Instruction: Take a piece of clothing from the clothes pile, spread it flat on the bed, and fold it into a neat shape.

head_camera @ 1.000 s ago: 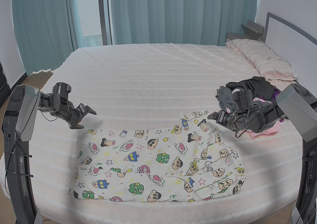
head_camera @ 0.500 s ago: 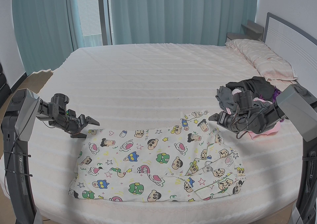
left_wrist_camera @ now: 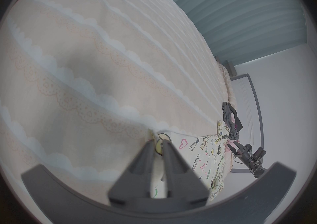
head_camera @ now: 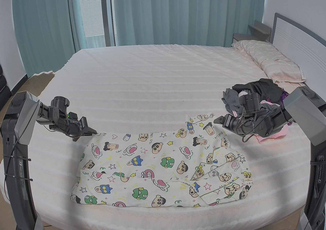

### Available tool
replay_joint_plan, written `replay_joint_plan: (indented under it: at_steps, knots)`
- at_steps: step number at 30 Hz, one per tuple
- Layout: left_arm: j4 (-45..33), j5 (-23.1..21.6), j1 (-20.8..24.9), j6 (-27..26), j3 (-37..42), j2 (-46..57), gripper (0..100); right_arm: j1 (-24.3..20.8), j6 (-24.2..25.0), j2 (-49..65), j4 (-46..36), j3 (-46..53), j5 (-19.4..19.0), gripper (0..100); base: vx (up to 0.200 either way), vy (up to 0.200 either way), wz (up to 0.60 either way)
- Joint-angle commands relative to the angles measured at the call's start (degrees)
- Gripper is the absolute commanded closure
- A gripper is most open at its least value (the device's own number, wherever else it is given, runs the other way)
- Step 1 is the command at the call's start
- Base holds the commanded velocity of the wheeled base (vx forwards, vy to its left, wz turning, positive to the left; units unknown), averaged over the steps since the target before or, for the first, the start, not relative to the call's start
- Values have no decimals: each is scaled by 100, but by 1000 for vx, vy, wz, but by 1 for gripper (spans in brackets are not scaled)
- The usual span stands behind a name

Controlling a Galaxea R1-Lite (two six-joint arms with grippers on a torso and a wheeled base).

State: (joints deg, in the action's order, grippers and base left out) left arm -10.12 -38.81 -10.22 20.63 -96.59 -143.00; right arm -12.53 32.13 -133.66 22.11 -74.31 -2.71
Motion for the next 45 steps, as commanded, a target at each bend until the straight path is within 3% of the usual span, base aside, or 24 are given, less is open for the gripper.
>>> replay_joint_plan:
  at_steps: [1, 6, 10, 26, 27, 45]
  knots:
    - [1, 6, -7, 3, -1, -9, 100, -12, 3, -29, 30, -83, -2, 0, 0, 0, 0]
    - [-8, 6, -112, 12, 8, 105, 100, -39, 3, -46, -111, -408, 7, 0, 0, 0, 0]
    - [19, 6, -156, 47, 202, 466, 100, -92, -14, -284, -708, -1032, 25, 0, 0, 0, 0]
    - [10, 32, -147, 38, 421, 773, 100, -267, -243, -1207, -1139, -2254, 244, 0, 0, 0, 0]
    - [10, 41, -147, 38, 421, 773, 100, -267, -243, -1215, -1139, -2254, 244, 100, 0, 0, 0]
    - [19, 190, -147, 47, 571, 1037, 100, -259, -58, -837, -1051, -2070, 473, 100, 0, 0, 0]
